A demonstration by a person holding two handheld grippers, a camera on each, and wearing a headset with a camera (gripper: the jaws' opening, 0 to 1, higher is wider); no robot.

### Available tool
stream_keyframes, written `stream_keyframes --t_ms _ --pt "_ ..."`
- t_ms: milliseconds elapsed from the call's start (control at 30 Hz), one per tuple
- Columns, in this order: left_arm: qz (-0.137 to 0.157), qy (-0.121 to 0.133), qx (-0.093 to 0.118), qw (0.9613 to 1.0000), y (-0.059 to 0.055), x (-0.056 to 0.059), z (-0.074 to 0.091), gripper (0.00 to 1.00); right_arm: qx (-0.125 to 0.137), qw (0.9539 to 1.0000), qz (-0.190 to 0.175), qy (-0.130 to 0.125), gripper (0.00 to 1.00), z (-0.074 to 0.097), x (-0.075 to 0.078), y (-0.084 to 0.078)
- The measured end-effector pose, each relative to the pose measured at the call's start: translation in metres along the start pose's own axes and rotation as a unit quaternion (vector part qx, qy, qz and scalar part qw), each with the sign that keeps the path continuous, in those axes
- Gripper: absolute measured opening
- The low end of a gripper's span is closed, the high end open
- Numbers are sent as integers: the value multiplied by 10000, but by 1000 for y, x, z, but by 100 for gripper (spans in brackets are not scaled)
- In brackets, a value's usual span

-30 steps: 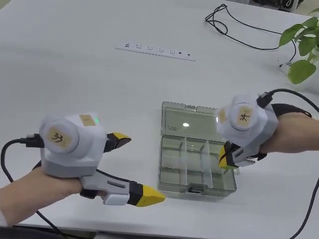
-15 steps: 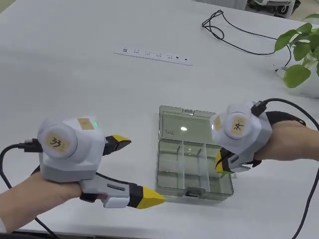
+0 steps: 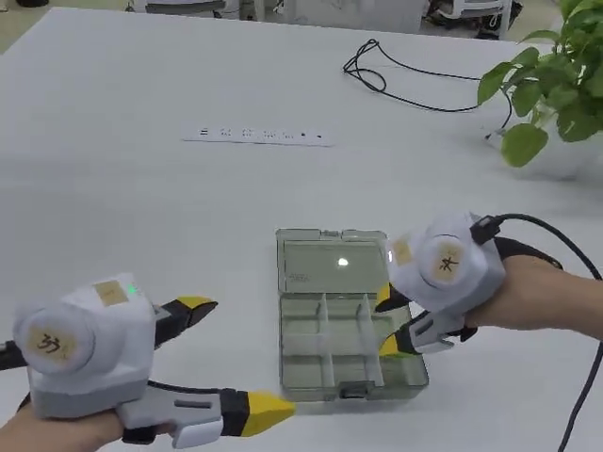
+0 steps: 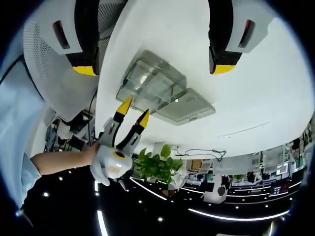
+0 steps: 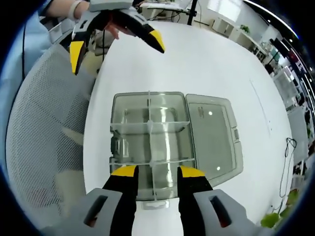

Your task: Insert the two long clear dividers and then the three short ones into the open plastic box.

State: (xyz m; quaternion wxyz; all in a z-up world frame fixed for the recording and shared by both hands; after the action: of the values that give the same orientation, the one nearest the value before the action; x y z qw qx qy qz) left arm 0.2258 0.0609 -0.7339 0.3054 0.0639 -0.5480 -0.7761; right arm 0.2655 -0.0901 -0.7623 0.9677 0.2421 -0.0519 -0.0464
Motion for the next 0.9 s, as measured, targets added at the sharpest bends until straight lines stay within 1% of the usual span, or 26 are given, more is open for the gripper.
stream_keyframes --t_ms 33,67,100,167,200,233,267,300,333,367,400,433,467,500,533,567,600,633,700,733,767,800,833,867,900 --pt "9 29 28 10000 1 0 0 95 314 9993 -184 -71 34 7 0 4" --pt "25 39 69 10000 2 0 1 95 531 9979 -343 -142 37 11 0 6" --pt "36 49 83 9999 3 0 1 96 774 9951 -581 -209 40 18 -1 7" --pt "36 104 118 9999 5 1 2 97 1113 9892 -894 -332 45 27 -3 6" --pt "57 116 160 9998 7 1 3 97 1298 9851 -1056 -391 49 33 -7 4" --pt "85 121 189 9997 8 2 4 97 1408 9820 -1174 -454 52 37 -9 1" --pt "126 134 240 9995 10 1 5 97 1567 9774 -1302 -561 56 43 -13 -4" --pt "190 158 263 9993 9 1 5 97 1616 9755 -1365 -608 59 47 -16 -9" --pt "305 194 253 9990 8 0 6 97 1743 9696 -1554 -737 61 52 -21 -15" --pt "345 227 241 9989 7 0 7 97 1913 9618 -1762 -855 66 56 -24 -18" --pt "336 272 245 9988 7 0 9 98 2136 9516 -2005 -926 70 60 -30 -22" --pt "329 280 257 9987 7 1 11 98 2198 9466 -2159 -953 74 62 -35 -28" --pt "329 290 262 9987 7 3 12 99 2200 9422 -2315 -1017 76 64 -41 -35" --pt "333 304 261 9986 8 5 13 99 2224 9350 -2504 -1170 77 66 -46 -45" --pt "331 328 253 9986 8 5 14 100 2259 9314 -2585 -1211 77 67 -51 -51" --pt "303 347 240 9987 9 7 16 100 2278 9252 -2779 -1218 78 68 -59 -60" --pt "295 353 233 9987 8 8 17 100 2298 9210 -2894 -1232 79 69 -64 -66" --pt "319 372 207 9986 8 9 18 100 2256 9213 -2920 -1228 80 70 -71 -75" --pt "281 409 188 9986 7 10 21 100 2216 9157 -3076 -1328 83 71 -77 -87" --pt "282 439 153 9985 6 10 21 100 2242 9150 -3082 -1327 84 73 -80 -91" --pt "273 487 135 9984 6 11 22 100 2188 9158 -3096 -1327 85 75 -82 -94" --pt "276 517 149 9982 6 12 23 100 2180 9161 -3071 -1379 86 77 -81 -94" --pt "275 529 170 9981 7 13 23 100 2215 9180 -2964 -1426 88 80 -78 -92" --pt "288 554 204 9978 9 15 22 100 2332 9162 -2900 -1484 91 85 -73 -89" --pt "298 585 250 9975 11 16 21 100 2458 9111 -2918 -1559 95 87 -68 -88"
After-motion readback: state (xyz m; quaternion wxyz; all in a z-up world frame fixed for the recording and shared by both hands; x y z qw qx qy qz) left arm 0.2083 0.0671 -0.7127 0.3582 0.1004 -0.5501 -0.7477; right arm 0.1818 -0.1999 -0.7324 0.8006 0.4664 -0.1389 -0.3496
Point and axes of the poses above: the centre of the closed fingertips' face, and the gripper's own axes: z roughly backward along the fingers, x roughly to its right, y roughly out of its top, the point moved 2 cm from there along z, roughly backward along the fingers, and after that the axes turned 2 degrees about x, right-handed, at the moved point
